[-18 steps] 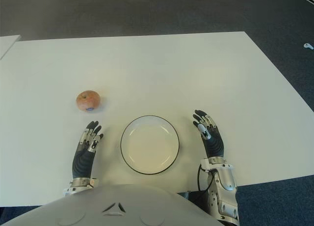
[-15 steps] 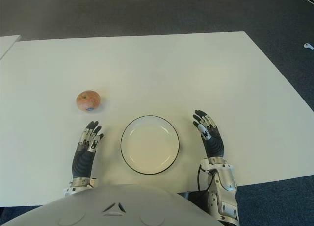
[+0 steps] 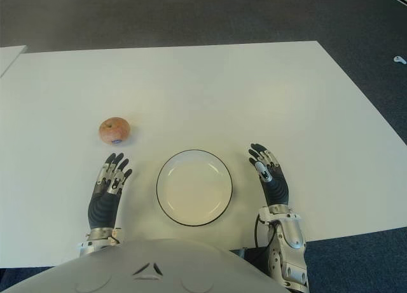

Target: Put the apples into the plate.

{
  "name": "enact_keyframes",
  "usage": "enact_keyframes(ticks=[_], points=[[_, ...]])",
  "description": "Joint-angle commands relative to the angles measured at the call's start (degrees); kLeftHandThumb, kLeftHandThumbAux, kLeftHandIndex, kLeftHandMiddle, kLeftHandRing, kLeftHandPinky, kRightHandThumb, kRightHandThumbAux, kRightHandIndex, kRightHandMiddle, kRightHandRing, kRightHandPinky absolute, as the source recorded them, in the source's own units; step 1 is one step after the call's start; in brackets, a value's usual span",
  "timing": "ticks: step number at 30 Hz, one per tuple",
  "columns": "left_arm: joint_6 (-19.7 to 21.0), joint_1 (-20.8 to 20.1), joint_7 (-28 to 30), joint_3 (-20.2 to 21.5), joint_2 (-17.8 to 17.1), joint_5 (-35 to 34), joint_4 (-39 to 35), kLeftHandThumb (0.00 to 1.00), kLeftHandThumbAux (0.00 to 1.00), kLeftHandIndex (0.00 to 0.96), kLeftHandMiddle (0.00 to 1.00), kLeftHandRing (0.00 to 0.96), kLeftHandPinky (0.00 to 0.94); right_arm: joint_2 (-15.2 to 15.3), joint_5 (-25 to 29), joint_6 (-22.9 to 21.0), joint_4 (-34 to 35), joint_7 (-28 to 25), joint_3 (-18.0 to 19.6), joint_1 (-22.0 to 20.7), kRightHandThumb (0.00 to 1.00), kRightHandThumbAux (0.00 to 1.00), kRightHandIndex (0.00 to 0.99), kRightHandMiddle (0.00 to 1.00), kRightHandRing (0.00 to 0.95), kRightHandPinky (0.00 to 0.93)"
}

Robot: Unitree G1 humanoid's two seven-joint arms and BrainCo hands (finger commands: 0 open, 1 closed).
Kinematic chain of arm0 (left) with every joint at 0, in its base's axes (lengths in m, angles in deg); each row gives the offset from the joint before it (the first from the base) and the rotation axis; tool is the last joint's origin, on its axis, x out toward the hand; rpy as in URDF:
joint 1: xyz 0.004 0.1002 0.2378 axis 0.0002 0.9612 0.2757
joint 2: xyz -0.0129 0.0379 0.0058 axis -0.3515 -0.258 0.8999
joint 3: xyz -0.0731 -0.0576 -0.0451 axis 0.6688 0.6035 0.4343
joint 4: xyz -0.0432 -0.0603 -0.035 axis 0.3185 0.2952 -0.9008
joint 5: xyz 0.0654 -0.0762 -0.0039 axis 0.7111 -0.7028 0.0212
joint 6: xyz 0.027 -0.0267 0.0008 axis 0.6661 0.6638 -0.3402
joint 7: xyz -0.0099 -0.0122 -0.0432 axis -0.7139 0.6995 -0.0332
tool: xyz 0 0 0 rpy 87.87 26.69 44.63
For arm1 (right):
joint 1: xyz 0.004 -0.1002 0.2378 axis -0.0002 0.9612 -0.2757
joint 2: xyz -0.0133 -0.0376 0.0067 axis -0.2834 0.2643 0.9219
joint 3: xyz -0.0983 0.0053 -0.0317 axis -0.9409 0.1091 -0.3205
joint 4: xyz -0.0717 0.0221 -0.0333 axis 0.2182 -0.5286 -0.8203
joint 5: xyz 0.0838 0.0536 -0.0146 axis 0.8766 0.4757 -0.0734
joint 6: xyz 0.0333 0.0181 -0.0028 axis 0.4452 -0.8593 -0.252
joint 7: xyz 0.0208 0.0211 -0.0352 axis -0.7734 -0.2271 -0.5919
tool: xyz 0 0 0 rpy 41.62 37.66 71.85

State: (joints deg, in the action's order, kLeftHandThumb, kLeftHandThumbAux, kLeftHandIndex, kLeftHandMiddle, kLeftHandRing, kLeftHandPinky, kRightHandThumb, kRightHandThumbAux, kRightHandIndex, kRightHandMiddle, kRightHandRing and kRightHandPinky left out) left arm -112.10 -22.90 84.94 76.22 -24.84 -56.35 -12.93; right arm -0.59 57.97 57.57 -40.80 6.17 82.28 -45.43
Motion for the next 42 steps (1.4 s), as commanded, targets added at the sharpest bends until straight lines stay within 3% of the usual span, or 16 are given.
enact_keyframes(ticks=[1, 5, 8, 10, 12, 13, 15, 20, 23, 27, 42], points=[[1.08, 0.77, 0.54, -1.12, 0.28, -0.89, -2.1, 0.171, 0.502, 0.086, 0.078, 0.083, 0.119, -0.02, -0.14, -0.09, -0.44, -0.18, -0.12, 0.2, 0.216, 0.502, 0.174, 0.179, 0.128, 0.117], [2.05, 1.6, -0.45, -1.55, 0.01, 0.46, -4.33, 0.161, 0.501, 0.088, 0.071, 0.075, 0.12, -0.03, -0.01, -0.02, -0.76, -0.29, -0.03, 0.08, 0.218, 0.505, 0.174, 0.177, 0.127, 0.115], [3.33, 2.17, -2.66, -1.05, -0.23, 5.34, -6.55, 0.156, 0.511, 0.084, 0.064, 0.068, 0.114, -0.08, 0.12, -0.02, -0.97, -0.3, 0.07, -0.03, 0.221, 0.506, 0.174, 0.173, 0.123, 0.116], [2.0, 1.91, -5.61, 0.77, -0.84, 15.22, -7.62, 0.137, 0.553, 0.072, 0.057, 0.061, 0.09, -0.15, 0.07, 0.12, -1.2, -0.18, 0.18, -0.21, 0.225, 0.507, 0.176, 0.17, 0.121, 0.119], [1.59, 0.8, -8.78, 3.53, -2.65, 29.26, -10.66, 0.116, 0.58, 0.059, 0.054, 0.057, 0.074, -0.21, -0.02, 0.38, -1.48, -0.09, 0.29, -0.36, 0.228, 0.507, 0.177, 0.168, 0.119, 0.12], [2.63, -0.57, -9.31, 4.92, -3.72, 37.28, -13.93, 0.105, 0.592, 0.053, 0.054, 0.056, 0.067, -0.23, -0.13, 0.59, -1.61, -0.04, 0.33, -0.41, 0.23, 0.507, 0.178, 0.166, 0.118, 0.121], [4.02, -2.94, -9.09, 7.31, -5.82, 46.7, -17.83, 0.082, 0.594, 0.041, 0.074, 0.072, 0.065, -0.22, -0.23, 0.9, -1.95, -0.05, 0.42, -0.57, 0.232, 0.505, 0.179, 0.165, 0.116, 0.12], [4.23, -5.12, -9.71, 9.91, -9.11, 55.4, -18.39, 0.068, 0.558, 0.018, 0.062, 0.055, 0.025, -0.02, -0.2, 0.98, -2.57, -0.23, 0.59, -0.96, 0.234, 0.492, 0.181, 0.163, 0.112, 0.116], [6.83, -10.61, -9.55, 12.19, -12.83, 63.01, -17.41, 0.082, 0.511, 0.012, 0.032, 0.026, 0.01, 0.22, -0.11, 0.64, -2.85, -0.35, 0.68, -1.23, 0.232, 0.484, 0.183, 0.165, 0.114, 0.117], [10.97, -20.12, -7.43, 14.11, -18.41, 68.72, -13.59, 0.093, 0.442, 0.017, 0.006, 0.005, 0.001, 0.28, 0.09, 0.41, -3.13, -0.4, 0.8, -1.61, 0.229, 0.48, 0.186, 0.162, 0.114, 0.117], [15.43, -36.25, 1.51, 9.88, -28.57, 77.18, -5.44, 0.253, 0.347, 0.057, 0.0, 0.0, 0.002, 0.2, 1.18, -0.39, -3.93, -0.65, 1.55, -2.39, 0.239, 0.481, 0.188, 0.14, 0.094, 0.108]])
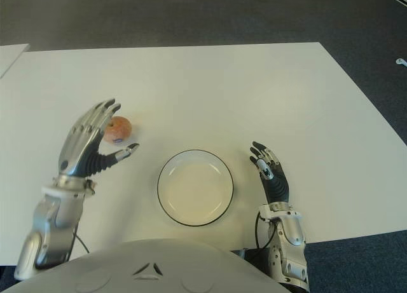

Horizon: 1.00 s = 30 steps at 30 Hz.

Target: Put the apples into the plate.

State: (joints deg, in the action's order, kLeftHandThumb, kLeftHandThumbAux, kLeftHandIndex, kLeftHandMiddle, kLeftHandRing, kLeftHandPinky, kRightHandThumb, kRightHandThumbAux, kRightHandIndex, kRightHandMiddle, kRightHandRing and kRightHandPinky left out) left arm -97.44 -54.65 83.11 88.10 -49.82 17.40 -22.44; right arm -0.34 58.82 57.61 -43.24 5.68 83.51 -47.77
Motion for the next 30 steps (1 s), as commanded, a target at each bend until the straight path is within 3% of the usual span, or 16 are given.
enact_keyframes(ticks=[1, 8, 14, 30], points=[[0.77, -5.23, 3.74, -2.43, -4.35, 3.7, 4.74, 0.257, 0.343, 0.058, 0.0, 0.0, 0.003, -0.06, 0.3, -0.34, -1.56, -0.19, 0.35, -0.07, 0.241, 0.481, 0.186, 0.139, 0.093, 0.109], [0.07, -10.17, 5.5, -5.5, -9.01, 3.5, 10.43, 0.262, 0.306, 0.045, 0.0, 0.0, 0.006, -0.19, 0.3, 0.3, -1.94, -0.33, 0.54, 0.02, 0.239, 0.477, 0.175, 0.143, 0.095, 0.11], [-0.31, -14.7, 4.21, -8.13, -10.59, 2.31, 17.81, 0.242, 0.276, 0.032, 0.0, 0.0, 0.01, -0.21, 0.22, 0.82, -1.97, -0.41, 0.62, 0.2, 0.241, 0.47, 0.181, 0.144, 0.092, 0.099], [1.53, -18.79, 4.69, -12.15, -13.48, 2.15, 24.44, 0.292, 0.264, 0.025, 0.0, 0.0, 0.041, -0.26, 0.71, 1.03, -2.63, -0.85, 1.35, 0.35, 0.261, 0.445, 0.195, 0.153, 0.09, 0.091]])
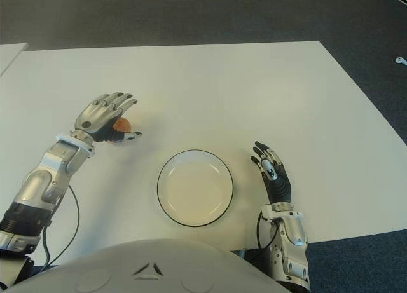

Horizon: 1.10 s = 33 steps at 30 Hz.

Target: Put the apples into the plate.

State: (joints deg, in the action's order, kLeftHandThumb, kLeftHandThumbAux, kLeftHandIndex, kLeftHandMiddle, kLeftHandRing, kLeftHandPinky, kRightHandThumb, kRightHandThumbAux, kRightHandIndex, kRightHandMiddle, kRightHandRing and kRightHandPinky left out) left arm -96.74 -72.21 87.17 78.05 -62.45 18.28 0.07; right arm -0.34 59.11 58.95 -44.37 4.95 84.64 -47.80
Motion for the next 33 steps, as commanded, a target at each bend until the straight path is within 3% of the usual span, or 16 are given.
enact_keyframes(ticks=[1, 16, 33], points=[[1.02, -1.39, 0.58, -2.48, -1.01, 1.43, 2.13, 0.291, 0.263, 0.024, 0.0, 0.0, 0.044, -0.29, 0.39, -0.25, -1.58, -0.16, 0.25, 0.41, 0.262, 0.444, 0.194, 0.154, 0.09, 0.089], [1.73, -4.54, -1.49, -7.07, -2.39, 1.56, 10.22, 0.269, 0.275, 0.013, 0.0, 0.0, 0.032, -0.37, 0.57, 0.57, -2.67, -0.83, 0.72, 0.44, 0.272, 0.461, 0.184, 0.152, 0.095, 0.1], [4.63, -4.49, 0.77, -9.3, -5.09, 2.59, 10.27, 0.26, 0.272, 0.0, 0.0, 0.0, 0.0, -0.56, 0.49, 1.46, -4.19, -1.08, 1.44, -0.16, 0.262, 0.464, 0.184, 0.153, 0.092, 0.087]])
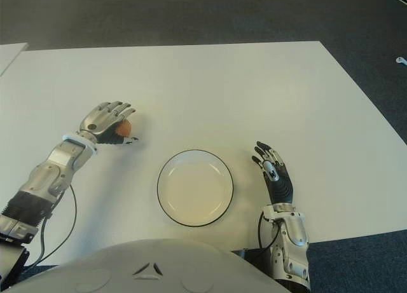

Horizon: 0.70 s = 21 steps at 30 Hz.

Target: Put the apples into the plate.

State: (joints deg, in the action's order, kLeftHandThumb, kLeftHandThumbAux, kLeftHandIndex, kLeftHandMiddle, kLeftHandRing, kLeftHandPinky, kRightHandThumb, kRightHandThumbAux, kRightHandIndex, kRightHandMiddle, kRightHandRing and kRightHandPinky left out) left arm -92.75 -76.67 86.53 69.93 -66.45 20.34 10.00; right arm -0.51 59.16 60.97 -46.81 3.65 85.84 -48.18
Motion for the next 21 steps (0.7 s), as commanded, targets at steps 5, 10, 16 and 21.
enact_keyframes(ticks=[5, 10, 16, 21], points=[[1.1, -0.12, 1.6, -1.54, -1.51, 0.35, 0.26, 0.256, 0.271, 0.0, 0.0, 0.0, 0.0, -0.33, 0.66, -0.46, -2.06, 0.06, 0.42, 0.07, 0.259, 0.467, 0.183, 0.151, 0.093, 0.097], [0.84, -0.71, -0.82, -1.58, -1.75, -0.33, 2.74, 0.232, 0.277, 0.0, 0.0, 0.0, 0.006, -0.16, 0.86, -0.7, -2.45, -0.12, 0.65, -0.12, 0.258, 0.47, 0.18, 0.151, 0.095, 0.099], [0.67, -1.02, -0.86, -1.6, -2.21, -1.02, 3.64, 0.224, 0.287, 0.0, 0.0, 0.0, 0.009, -0.06, 0.49, -0.69, -3.25, 0.13, 0.85, -0.54, 0.26, 0.464, 0.18, 0.15, 0.092, 0.092], [0.37, -1.2, -1.09, -1.62, -2.74, -1.49, 4.23, 0.224, 0.298, 0.0, 0.0, 0.0, 0.011, -0.06, 0.24, -0.48, -3.72, 0.32, 0.99, -0.83, 0.258, 0.464, 0.185, 0.151, 0.091, 0.087]])
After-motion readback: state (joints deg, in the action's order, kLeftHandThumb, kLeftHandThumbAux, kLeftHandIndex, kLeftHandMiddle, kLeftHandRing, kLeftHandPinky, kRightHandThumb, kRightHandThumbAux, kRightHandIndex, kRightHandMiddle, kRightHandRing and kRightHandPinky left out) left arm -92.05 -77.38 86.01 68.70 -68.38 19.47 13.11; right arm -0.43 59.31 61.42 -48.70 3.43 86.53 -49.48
